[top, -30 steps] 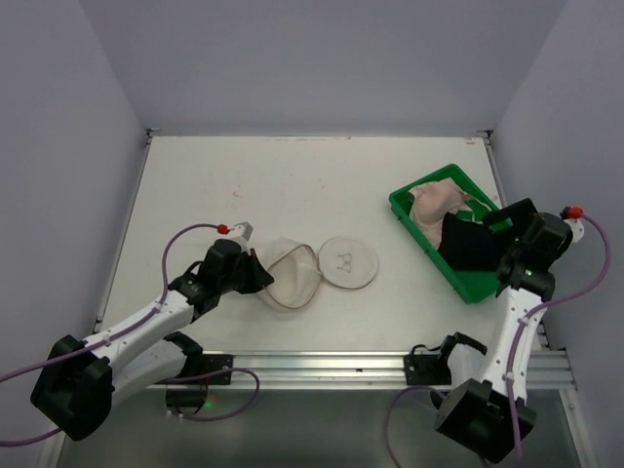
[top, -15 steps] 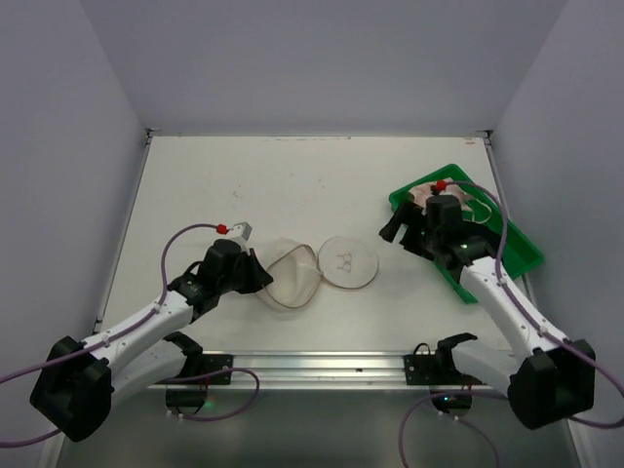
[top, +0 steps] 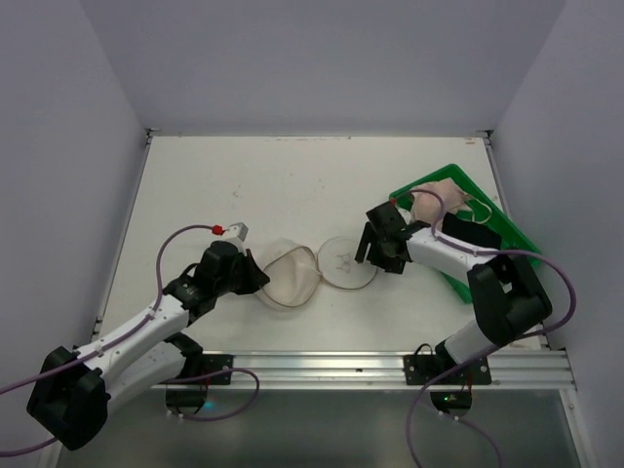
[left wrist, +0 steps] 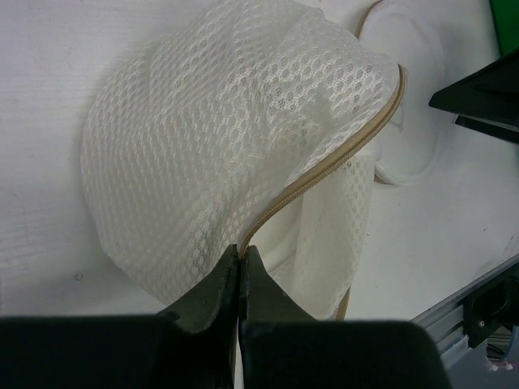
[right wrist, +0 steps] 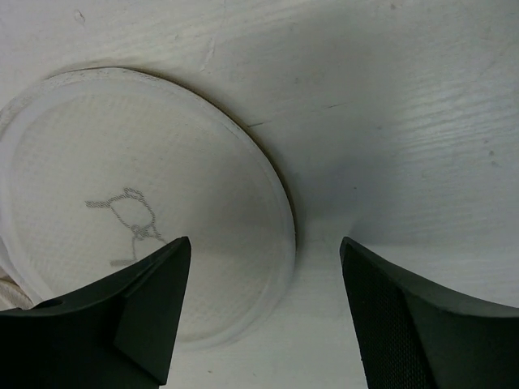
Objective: Unzip the laundry bag and remove the bra
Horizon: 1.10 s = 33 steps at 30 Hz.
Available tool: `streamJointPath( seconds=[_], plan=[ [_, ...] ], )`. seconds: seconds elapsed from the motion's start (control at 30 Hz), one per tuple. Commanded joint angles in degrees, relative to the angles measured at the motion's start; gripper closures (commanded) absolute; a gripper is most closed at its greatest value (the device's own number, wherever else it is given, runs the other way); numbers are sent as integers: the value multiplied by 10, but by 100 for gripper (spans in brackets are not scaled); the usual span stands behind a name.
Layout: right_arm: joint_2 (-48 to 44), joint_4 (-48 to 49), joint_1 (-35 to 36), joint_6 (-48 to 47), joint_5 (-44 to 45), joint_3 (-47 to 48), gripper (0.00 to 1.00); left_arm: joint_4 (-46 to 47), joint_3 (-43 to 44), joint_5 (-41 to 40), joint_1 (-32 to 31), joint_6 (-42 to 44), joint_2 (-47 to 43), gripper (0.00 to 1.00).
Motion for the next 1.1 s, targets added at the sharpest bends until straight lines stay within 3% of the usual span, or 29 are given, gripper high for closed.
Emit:
streamJointPath(
  seconds=[0.0,0.17,0.3,0.4,0.43,0.57,0.83,1.07],
  plan=[
    [38,3,16,26,24,35,25,-7,4,-14,4,10,-3,99],
    [88,6,22,24,14,40,33,-1,2,-9,5,11,11,99],
    [104,9,21,24,11,39,52,4,0,-8,5,11,11,99],
    [103,7,22,23,11,39,73,4,-1,-8,5,13,12,99],
    [100,6,21,23,14,39,84,4,-1,-9,6,13,14,99],
    [65,-15,22,12,60,38,100,5,-3,-8,6,11,14,99],
    [-80,-56,33,-44,160,40,100,20,-5,2,5,7,20,99],
    [-134,-127,129,-95,270,123,100,54,-4,12,6,0,66,99]
  ],
)
